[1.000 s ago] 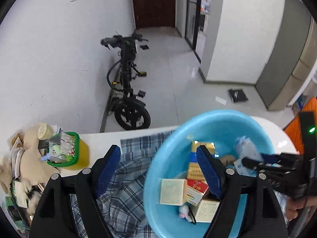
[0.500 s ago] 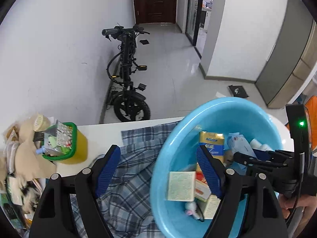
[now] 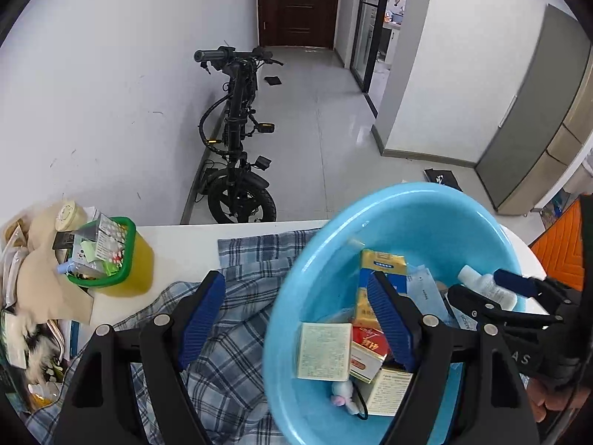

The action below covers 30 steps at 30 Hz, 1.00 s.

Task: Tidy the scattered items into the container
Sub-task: 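Open both grippers to drop the Liqun pack and wipes pack into the basin, then withdraw both tools from the basin back over the plaid shirt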

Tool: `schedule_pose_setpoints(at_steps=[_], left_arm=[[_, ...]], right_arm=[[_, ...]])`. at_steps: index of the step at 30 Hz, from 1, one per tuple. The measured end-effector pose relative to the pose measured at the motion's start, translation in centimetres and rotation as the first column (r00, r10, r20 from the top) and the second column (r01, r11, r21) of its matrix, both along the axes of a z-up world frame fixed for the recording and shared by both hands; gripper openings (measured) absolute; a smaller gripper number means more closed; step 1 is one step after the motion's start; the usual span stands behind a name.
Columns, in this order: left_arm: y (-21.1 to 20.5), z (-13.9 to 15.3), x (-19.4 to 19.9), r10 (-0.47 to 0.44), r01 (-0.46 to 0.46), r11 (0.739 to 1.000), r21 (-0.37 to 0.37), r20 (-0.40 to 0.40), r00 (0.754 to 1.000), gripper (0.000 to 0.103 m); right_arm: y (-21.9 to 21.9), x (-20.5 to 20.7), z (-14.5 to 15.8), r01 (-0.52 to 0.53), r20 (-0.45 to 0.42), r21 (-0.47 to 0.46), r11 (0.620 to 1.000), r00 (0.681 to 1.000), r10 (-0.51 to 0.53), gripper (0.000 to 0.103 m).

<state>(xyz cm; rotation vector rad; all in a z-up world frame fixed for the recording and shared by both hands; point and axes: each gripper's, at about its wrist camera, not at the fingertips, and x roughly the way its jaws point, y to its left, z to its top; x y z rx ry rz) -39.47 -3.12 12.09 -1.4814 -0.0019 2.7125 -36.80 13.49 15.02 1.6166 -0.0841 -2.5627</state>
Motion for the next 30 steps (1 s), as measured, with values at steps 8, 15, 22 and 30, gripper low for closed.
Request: schedule_pose_setpoints(at_steps=[8, 15, 22, 30], left_arm=[[2.6, 0.2, 1.0, -0.033, 0.031, 0.998, -0.051, -0.042, 0.999, 0.081], [2.5, 1.4, 3.7, 0.055, -0.061, 0.998, -0.031, -0.161, 0.985, 0.081], [3.1, 3.4, 10.8, -0.005, -0.007, 1.000, -0.024, -0.475, 0.880, 0.084], [3.1, 5.6, 16.0, -0.002, -0.006, 1.000, -0.008, -0.761, 0.649, 0.103]], right_arm=[[-0.3, 1.3, 1.1, 0.005, -0.075, 0.034, 0.999, 0.997, -0.003, 0.083], [1.6, 4.1, 2.6, 0.031, -0.213, 0.021, 0.999, 0.977, -0.025, 0.083], [3.2, 10.2, 5.3, 0.023, -0.456, -0.022, 0.999, 0.890, -0.031, 0.084], [2.4, 16.3, 7.8, 0.118, -0.780, 0.057, 0.991, 0.624, -0.029, 0.103]])
